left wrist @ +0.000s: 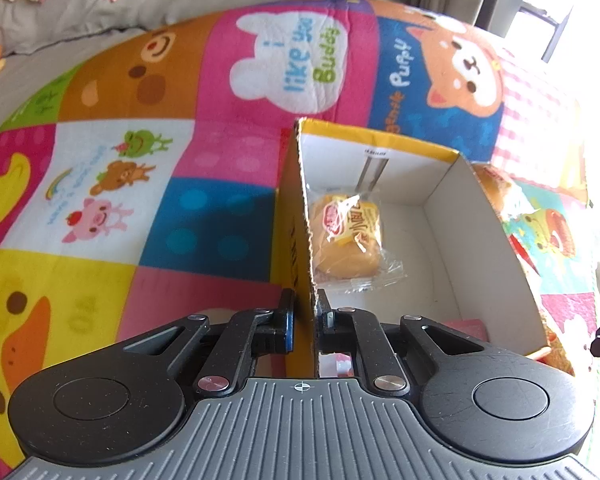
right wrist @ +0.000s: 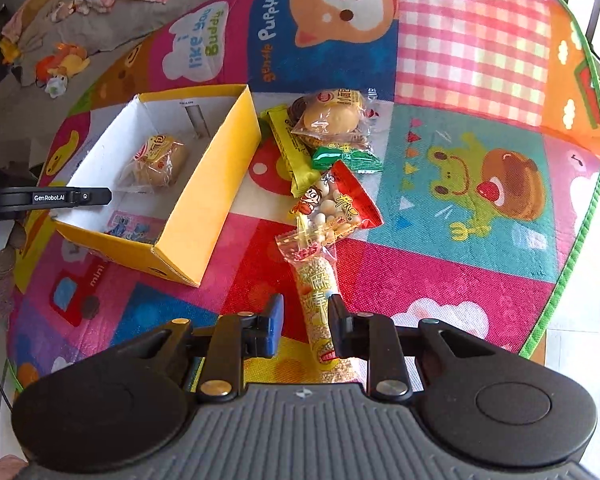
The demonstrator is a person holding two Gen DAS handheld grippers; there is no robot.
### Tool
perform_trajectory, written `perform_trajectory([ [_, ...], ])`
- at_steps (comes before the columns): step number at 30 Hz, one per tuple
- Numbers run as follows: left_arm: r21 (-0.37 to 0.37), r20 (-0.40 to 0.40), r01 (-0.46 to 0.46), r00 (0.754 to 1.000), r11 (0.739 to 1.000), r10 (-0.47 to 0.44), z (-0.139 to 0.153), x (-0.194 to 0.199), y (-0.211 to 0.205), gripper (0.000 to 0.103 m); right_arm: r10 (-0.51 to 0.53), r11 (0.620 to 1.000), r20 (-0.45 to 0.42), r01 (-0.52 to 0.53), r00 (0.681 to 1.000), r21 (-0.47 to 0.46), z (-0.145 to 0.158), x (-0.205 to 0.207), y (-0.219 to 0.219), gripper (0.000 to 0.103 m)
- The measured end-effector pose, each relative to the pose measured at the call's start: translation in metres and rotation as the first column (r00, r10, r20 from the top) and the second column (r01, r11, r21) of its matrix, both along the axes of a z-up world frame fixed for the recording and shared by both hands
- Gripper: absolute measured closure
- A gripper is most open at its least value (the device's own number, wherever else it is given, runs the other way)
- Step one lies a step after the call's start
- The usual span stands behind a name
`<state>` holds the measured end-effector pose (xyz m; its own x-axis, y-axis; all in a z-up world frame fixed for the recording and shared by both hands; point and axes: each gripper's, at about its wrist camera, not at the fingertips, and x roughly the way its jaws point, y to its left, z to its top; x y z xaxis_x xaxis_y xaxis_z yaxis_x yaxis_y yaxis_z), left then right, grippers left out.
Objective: Organize objects
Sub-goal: 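Grasp the wrapped sesame stick bar with the right tool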
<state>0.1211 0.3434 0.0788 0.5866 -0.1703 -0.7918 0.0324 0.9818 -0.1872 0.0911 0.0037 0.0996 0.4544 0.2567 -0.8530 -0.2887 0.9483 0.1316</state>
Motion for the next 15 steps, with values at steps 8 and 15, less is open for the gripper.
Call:
perform_trajectory([
  [8, 0.028, 0.015, 0.038, 0.999, 0.999, -0.038, 0.001, -0.008, -0.004, 0.092, 0.013, 0.986, 0.104, 0.004, 0.995, -0.165, -0.013, -0.007, 0.001, 0.054],
  [15, 0.055, 0.022, 0.056, 0.998, 0.997, -0.057, 0.001, -0.01, -0.007, 0.092, 0.09, 0.973, 0.097, -0.067, 0.991, -0.219, -0.039, -0.009, 0.012, 0.054],
])
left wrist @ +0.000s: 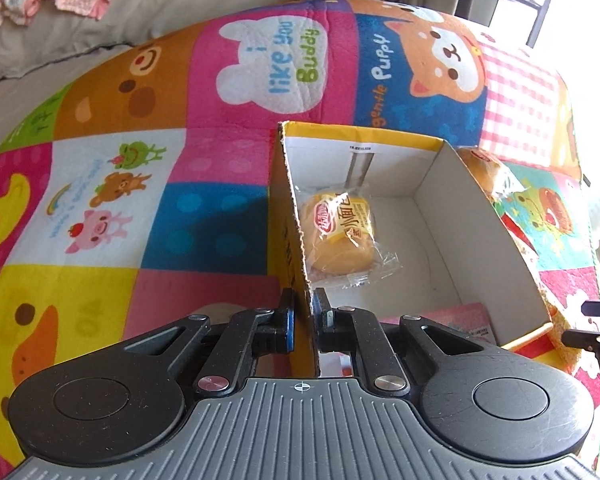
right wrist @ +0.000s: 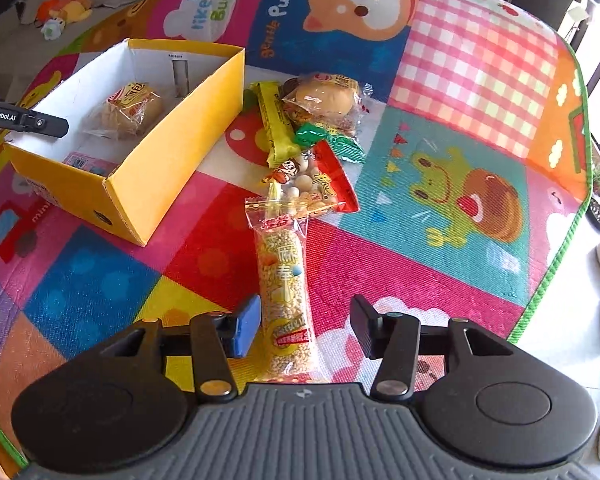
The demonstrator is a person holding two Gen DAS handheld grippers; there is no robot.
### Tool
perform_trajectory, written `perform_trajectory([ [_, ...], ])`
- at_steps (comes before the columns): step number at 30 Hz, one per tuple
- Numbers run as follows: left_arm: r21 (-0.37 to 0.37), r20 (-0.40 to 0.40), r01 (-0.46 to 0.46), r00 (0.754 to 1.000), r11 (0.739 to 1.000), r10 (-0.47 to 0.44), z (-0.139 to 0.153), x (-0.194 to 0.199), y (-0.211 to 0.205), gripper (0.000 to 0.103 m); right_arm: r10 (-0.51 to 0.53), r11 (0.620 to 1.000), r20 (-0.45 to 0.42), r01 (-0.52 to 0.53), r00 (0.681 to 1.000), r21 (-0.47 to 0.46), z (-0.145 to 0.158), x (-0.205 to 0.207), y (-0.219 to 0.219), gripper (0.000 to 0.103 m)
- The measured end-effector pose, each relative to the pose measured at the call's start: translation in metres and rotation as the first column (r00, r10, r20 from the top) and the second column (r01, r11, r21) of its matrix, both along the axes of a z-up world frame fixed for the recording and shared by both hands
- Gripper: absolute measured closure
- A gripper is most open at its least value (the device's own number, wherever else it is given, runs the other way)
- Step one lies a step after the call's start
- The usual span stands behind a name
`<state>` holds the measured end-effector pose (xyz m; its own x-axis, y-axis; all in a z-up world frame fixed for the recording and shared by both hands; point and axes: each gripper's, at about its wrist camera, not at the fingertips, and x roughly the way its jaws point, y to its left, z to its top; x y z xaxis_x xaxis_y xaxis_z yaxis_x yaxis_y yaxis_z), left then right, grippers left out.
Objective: Organize objects
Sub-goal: 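Grasp the wrapped sesame stick bar with the right tool, then carry the sesame bar into the yellow box with the right tool and release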
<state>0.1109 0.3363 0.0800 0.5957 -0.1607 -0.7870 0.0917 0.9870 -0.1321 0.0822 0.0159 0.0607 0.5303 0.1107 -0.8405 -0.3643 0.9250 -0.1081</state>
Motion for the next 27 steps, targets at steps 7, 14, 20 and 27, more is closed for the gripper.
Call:
perform_trajectory([
  [7, -0.004, 0.005, 0.003, 1.0, 1.0, -0.003, 0.0, -0.001, 0.001, 0.092, -0.028, 0.996, -0.062, 0.033, 0.998, 0.077, -0.015, 0.027, 0.005, 0.054],
  [14, -0.02, 0.003, -0.005, 1.0, 1.0, 0.005, 0.0, -0.001, 0.003, 0.092, -0.04, 0.988, -0.136, 0.06, 0.99, 0.146, -0.018, 0.034, 0.005, 0.073],
  [20, -0.023, 0.005, -0.006, 1.0, 1.0, 0.006, -0.001, -0.001, 0.003, 0.092, -0.048, 0.962, -0.133, 0.081, 0.99, 0.26, 0.031, 0.008, -0.017, 0.075],
  [27, -0.034, 0.009, -0.012, 1.0, 0.999, 0.012, -0.002, -0.002, 0.004, 0.091, -0.049, 0.918, -0.027, 0.055, 0.998, 0.392, 0.113, -0.012, -0.028, 0.076],
])
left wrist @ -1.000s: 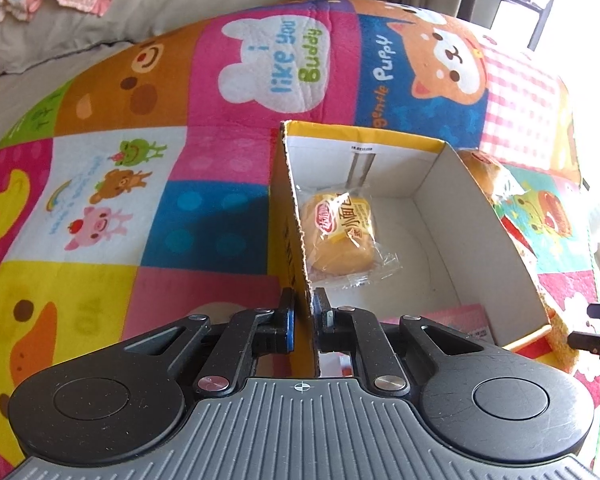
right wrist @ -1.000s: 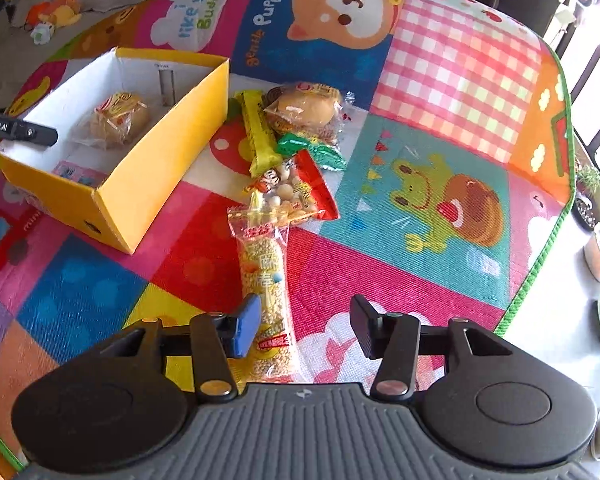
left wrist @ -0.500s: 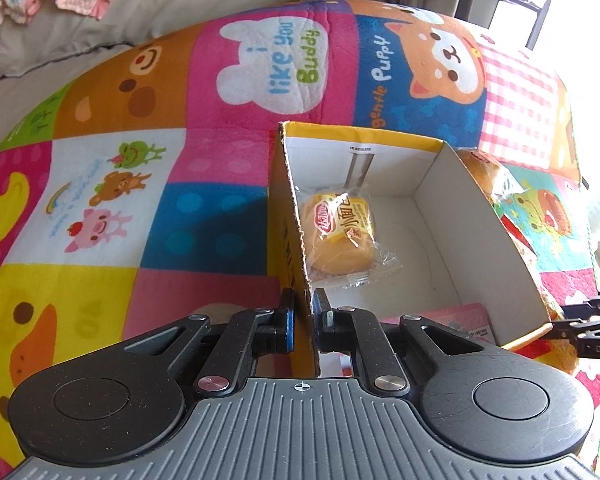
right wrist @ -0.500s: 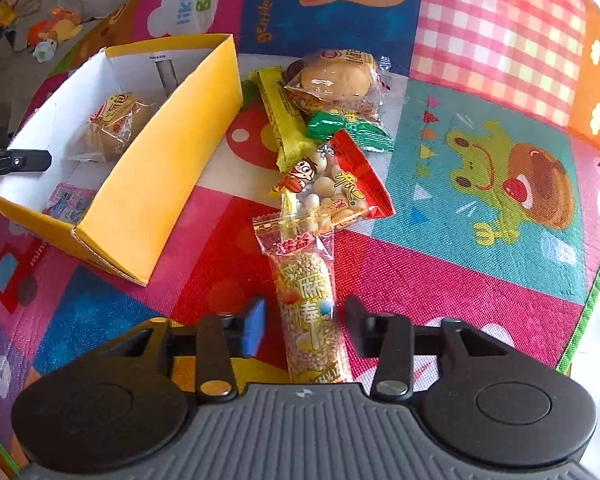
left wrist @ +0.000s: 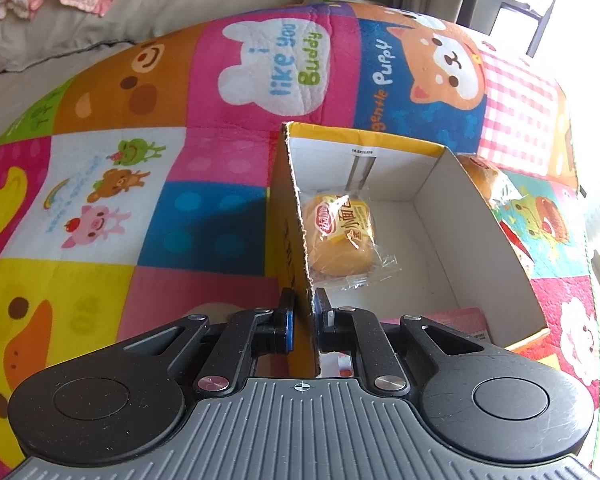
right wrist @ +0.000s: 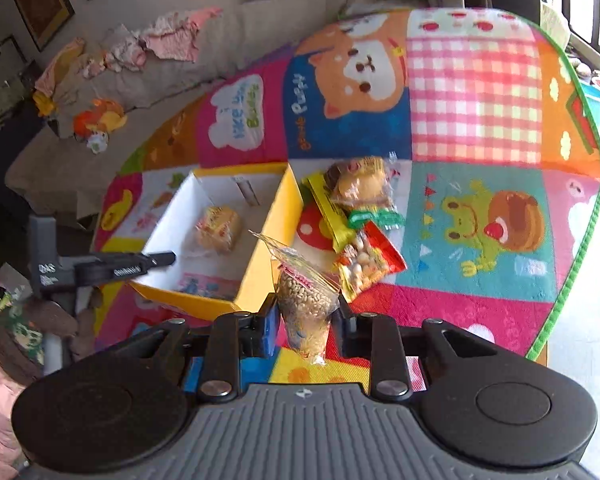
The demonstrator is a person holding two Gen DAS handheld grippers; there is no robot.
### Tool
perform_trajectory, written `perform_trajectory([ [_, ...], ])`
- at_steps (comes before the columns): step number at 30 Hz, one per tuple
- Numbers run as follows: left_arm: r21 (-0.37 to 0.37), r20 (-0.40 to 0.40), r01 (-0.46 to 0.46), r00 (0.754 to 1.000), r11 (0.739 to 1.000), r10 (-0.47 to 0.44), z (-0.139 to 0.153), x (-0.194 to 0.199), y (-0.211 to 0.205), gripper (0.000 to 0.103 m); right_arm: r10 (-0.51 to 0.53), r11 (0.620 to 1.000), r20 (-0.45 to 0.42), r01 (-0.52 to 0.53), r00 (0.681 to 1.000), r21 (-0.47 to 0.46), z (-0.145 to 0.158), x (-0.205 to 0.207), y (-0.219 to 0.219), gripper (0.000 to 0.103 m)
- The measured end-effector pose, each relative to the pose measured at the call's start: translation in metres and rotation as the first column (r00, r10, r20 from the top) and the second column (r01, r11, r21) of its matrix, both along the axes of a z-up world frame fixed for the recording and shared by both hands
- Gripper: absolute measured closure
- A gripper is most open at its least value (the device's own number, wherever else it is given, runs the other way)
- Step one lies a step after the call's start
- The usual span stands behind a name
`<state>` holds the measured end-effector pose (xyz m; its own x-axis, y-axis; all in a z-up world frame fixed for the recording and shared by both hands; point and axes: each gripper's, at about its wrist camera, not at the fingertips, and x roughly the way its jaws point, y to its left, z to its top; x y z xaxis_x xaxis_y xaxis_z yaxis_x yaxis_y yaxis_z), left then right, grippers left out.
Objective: Organize objects
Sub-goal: 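Carry the sesame bar into the yellow box with the right tool and release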
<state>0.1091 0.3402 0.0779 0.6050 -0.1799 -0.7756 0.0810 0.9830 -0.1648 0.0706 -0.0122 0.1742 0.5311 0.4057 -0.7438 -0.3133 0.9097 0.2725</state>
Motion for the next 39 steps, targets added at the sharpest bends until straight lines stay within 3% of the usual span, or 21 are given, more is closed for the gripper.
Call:
perform_trajectory([
  [5, -0.006, 0.0, -0.002, 1.0, 1.0, 0.002, 0.0, 0.0, 0.001, 0.091, 0.06, 0.997, 0.111, -0.064, 0.992, 0.032, 0.046, 0.002, 0.025, 0.076],
  [10, -0.015, -0.001, -0.003, 1.0, 1.0, 0.003, 0.0, 0.0, 0.002, 0.091, 0.142, 0.987, 0.149, -0.15, 0.979, 0.048, 0.063, 0.016, 0.065, 0.076],
  [16, -0.034, -0.001, -0.002, 1.0, 0.999, 0.002, -0.001, 0.001, 0.004, 0.091, 0.185, 0.983, 0.015, -0.185, 0.983, -0.001, 0.032, 0.048, 0.117, 0.076],
  [22, -0.044, 0.0, 0.0, 1.0, 0.999, 0.0, -0.002, 0.002, 0.004, 0.091, 0.236, 0.972, -0.138, -0.234, 0.962, 0.03, -0.004, 0.075, 0.145, 0.075],
  [24, -0.047, -0.001, -0.001, 1.0, 0.999, 0.001, -0.002, 0.002, 0.005, 0.091, 0.228, 0.974, -0.109, -0.228, 0.968, 0.008, -0.007, 0.082, 0.154, 0.074],
  [27, -0.052, -0.001, -0.001, 1.0, 0.999, 0.001, -0.002, 0.002, 0.006, 0.091, 0.19, 0.982, -0.069, -0.191, 0.979, -0.003, -0.008, 0.095, 0.156, 0.058],
  [32, -0.057, -0.002, -0.002, 1.0, 0.998, 0.002, -0.002, 0.003, 0.006, 0.09, 0.156, 0.988, -0.029, -0.155, 0.987, 0.014, -0.005, 0.107, 0.144, 0.056],
  [39, -0.067, 0.002, -0.013, 1.0, 0.998, 0.013, -0.003, 0.006, 0.005, 0.091, 0.037, 0.994, 0.035, -0.033, 0.999, -0.101, -0.01, 0.116, 0.098, 0.052],
])
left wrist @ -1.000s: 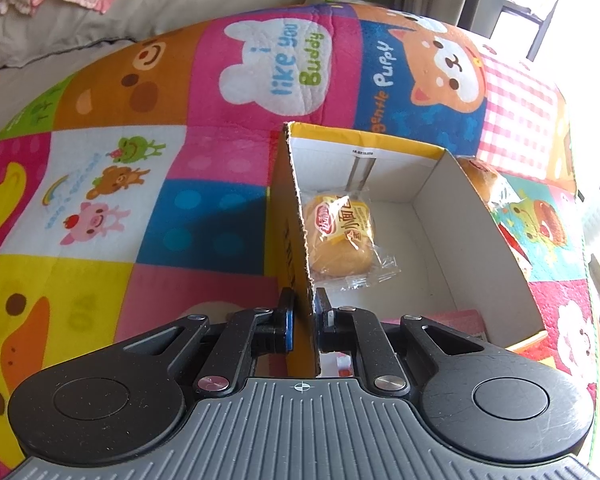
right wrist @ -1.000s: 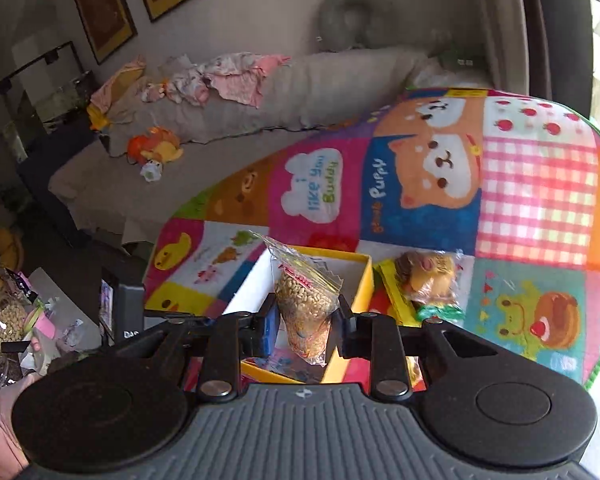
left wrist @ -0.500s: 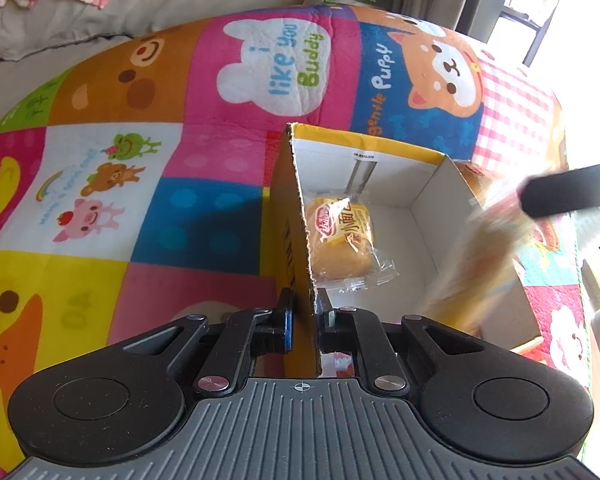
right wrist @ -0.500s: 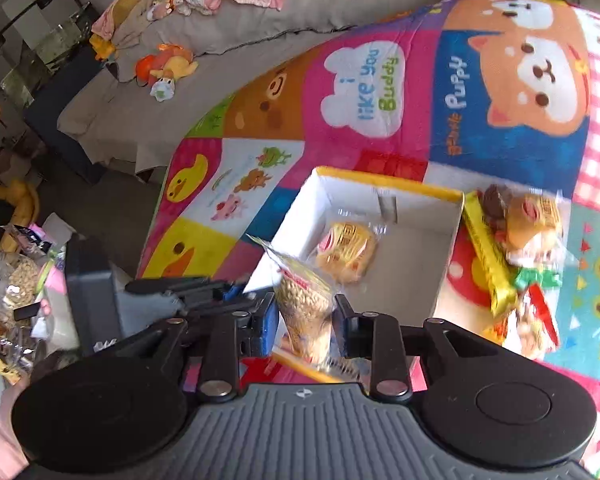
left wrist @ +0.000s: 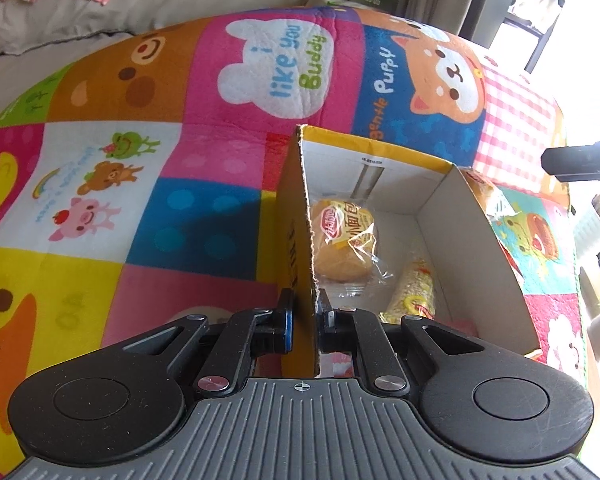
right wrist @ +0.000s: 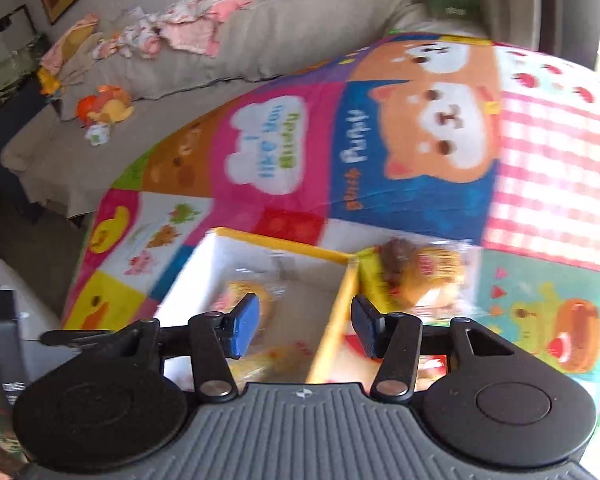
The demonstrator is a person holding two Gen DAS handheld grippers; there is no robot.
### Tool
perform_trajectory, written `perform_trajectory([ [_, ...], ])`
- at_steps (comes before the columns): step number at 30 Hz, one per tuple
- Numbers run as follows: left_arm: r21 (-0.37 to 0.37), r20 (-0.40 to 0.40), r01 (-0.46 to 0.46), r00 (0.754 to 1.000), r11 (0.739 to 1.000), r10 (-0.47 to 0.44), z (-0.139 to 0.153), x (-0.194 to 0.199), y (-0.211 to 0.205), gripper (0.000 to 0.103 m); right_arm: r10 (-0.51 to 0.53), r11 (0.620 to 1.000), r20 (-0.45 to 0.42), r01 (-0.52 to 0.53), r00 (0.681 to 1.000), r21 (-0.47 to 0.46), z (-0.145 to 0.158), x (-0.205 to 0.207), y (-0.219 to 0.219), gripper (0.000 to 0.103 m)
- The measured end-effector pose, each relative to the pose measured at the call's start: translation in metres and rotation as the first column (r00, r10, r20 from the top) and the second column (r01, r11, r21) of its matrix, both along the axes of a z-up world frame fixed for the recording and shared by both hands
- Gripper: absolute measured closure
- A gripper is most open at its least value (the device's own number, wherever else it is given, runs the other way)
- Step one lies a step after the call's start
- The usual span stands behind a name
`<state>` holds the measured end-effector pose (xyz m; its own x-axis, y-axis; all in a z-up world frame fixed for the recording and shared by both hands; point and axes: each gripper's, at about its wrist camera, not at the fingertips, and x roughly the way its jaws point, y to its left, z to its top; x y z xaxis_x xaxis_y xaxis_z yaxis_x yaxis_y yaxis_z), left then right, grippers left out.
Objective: Organize objects
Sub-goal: 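Carry the sesame bar into the yellow box with the right tool and release, then grasp another wrapped bread bun with the right tool and lift it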
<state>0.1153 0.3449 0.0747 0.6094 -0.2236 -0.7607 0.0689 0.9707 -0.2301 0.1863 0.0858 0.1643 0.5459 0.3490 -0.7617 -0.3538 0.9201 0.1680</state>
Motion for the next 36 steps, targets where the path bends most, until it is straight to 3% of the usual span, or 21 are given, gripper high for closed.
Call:
perform_trajectory([
  [3, 0.0, -0.002, 0.001, 1.0, 1.0, -0.001, -0.001, 0.001, 0.0, 0.091, -0.094, 0.996, 0.023, 0.094, 0.995, -0.01, -0.004, 0.013, -0.032, 0.047],
  [10, 0.011, -0.013, 0.006, 1.0, 1.0, -0.006, -0.001, 0.002, -0.002, 0.091, -0.287, 0.955, -0.077, 0.292, 0.955, 0.054, -0.041, 0.062, -0.093, 0.045],
  [17, 0.025, -0.023, 0.005, 1.0, 1.0, -0.004, -0.004, 0.003, -0.004, 0.091, -0.257, 0.966, -0.034, 0.257, 0.966, -0.004, -0.065, 0.088, -0.065, 0.025],
  [24, 0.027, -0.03, 0.001, 1.0, 1.0, 0.0, -0.006, 0.003, -0.004, 0.091, -0.256, 0.966, -0.113, 0.252, 0.96, -0.052, -0.096, 0.115, -0.04, 0.025],
  [25, 0.025, -0.03, 0.001, 1.0, 1.0, 0.0, -0.006, 0.003, -0.004, 0.091, -0.252, 0.966, -0.105, 0.245, 0.962, -0.076, -0.1, 0.115, -0.037, 0.027],
  [26, 0.024, -0.03, 0.001, 1.0, 1.0, 0.0, -0.006, 0.003, -0.004, 0.091, -0.245, 0.967, -0.098, 0.236, 0.964, -0.099, -0.103, 0.113, -0.035, 0.041],
  [27, 0.022, -0.03, 0.001, 1.0, 1.0, 0.0, -0.006, 0.003, -0.003, 0.09, -0.229, 0.969, -0.094, 0.218, 0.969, -0.115, -0.105, 0.11, -0.033, 0.043],
  [36, 0.023, -0.032, -0.006, 0.999, 1.0, 0.006, -0.009, 0.004, -0.004, 0.09, -0.171, 0.982, -0.044, 0.166, 0.984, -0.094, -0.072, 0.045, -0.06, 0.046],
])
